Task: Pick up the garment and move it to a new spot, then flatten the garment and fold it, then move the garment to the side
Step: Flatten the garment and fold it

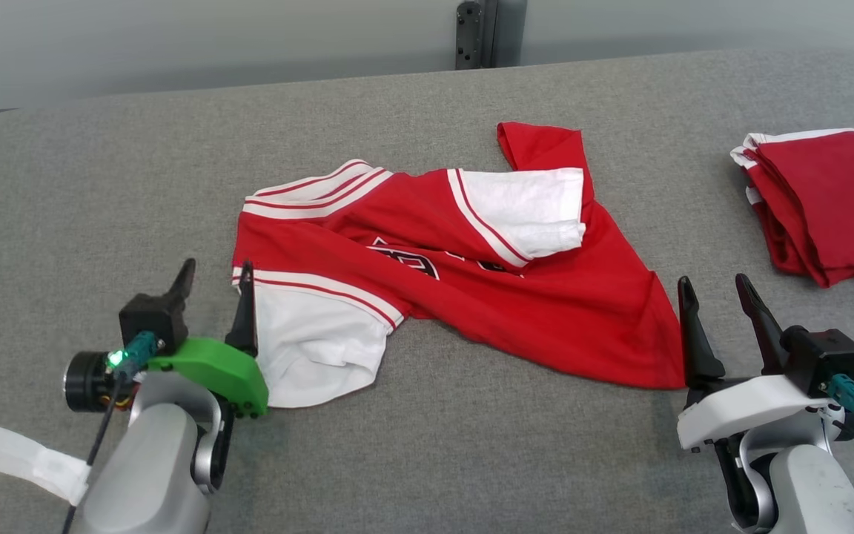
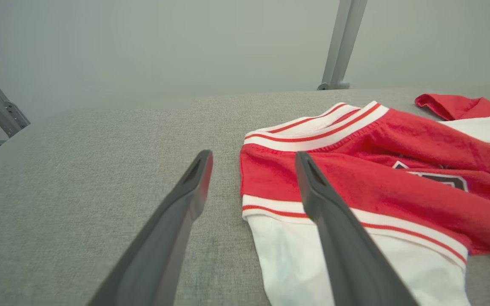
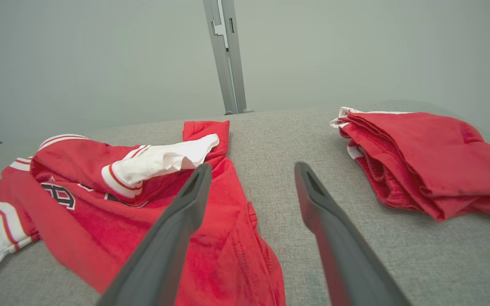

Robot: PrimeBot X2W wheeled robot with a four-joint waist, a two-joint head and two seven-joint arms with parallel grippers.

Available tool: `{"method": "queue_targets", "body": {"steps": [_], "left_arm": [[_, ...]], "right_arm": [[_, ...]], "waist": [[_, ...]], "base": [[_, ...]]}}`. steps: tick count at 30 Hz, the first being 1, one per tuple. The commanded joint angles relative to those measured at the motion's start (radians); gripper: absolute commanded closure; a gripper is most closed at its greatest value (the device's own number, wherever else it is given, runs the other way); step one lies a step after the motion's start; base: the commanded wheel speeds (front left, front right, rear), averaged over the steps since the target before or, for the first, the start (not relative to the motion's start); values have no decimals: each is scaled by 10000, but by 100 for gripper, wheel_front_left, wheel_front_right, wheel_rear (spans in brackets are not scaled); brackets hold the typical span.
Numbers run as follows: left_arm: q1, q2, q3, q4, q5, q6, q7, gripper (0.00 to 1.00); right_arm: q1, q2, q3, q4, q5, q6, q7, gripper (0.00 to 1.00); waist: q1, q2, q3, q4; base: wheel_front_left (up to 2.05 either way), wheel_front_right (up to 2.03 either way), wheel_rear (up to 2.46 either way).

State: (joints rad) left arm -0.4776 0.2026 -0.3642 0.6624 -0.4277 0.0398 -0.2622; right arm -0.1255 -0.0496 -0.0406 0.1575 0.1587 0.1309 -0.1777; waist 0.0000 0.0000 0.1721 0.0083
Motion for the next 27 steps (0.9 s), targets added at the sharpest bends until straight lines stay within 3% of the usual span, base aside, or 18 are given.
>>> {"method": "queue_targets", "body": {"steps": [1,7,16,27], "left_arm": [[335,-45,-87,-138,51,-46,-25,0],[1308,-140,-542,-859,89,-157,237,0],[2447,-252,-1145,-2253,218,129,802,0],[2713,-552,-1723,-2833,92,28,1493,0]], "right_arm": [[160,-19,-4,-51,-31,-4,14,0],[192,-19,26,-120,-10,-4,58,0],[192,-19,26,-159,27,-4,53,0],[-32,-17,122,-62,73,-4,-4,0]], "waist": [[0,0,-66,73],[0,0,-84,89],[0,0,19,-28],[0,0,211,-346]], "base": [[0,0,0],[0,0,0],[0,0,0],[0,0,0]]}}
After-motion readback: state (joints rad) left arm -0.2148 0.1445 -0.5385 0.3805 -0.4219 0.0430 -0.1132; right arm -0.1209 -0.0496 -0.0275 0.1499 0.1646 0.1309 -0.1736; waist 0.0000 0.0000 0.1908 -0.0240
